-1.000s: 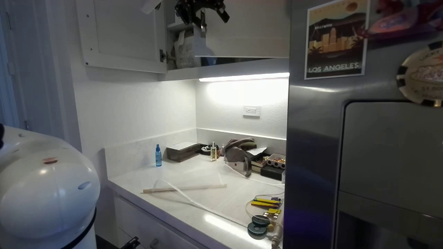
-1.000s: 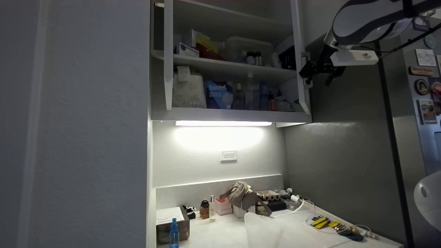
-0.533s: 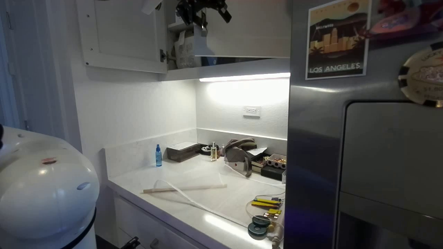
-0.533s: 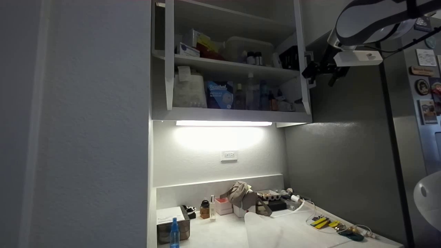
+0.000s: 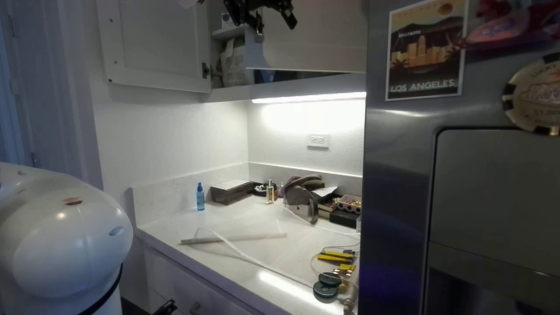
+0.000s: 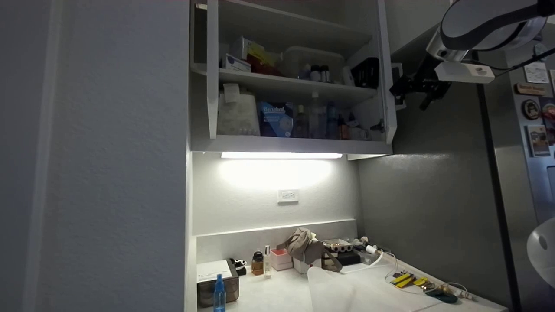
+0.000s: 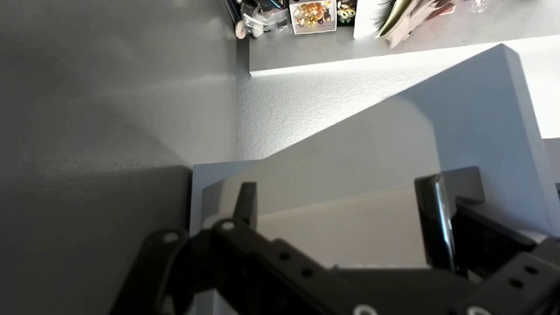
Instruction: Open the left and right cabinet doors, then close the right and left cabinet doors
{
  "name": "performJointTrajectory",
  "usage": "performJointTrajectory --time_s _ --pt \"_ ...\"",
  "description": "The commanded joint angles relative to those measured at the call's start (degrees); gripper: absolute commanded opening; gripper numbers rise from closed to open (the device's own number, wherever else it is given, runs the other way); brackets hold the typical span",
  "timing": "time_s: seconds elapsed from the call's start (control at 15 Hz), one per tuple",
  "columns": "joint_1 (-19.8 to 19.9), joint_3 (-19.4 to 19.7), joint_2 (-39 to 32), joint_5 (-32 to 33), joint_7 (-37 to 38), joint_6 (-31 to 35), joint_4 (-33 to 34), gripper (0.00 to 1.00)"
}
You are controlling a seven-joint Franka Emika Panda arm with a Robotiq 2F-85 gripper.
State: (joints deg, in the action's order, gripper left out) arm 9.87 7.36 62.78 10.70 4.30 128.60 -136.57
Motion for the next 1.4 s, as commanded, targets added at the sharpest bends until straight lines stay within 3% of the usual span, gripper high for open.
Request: performJointTrajectory --time_s 0.0,1.33 --pt "1.39 1.95 -0.42 -0.12 -2.80 -4.65 -3.25 1.00" --pt "1.92 6.50 3.94 -0.32 -5.87 -9.53 -2.52 1.00"
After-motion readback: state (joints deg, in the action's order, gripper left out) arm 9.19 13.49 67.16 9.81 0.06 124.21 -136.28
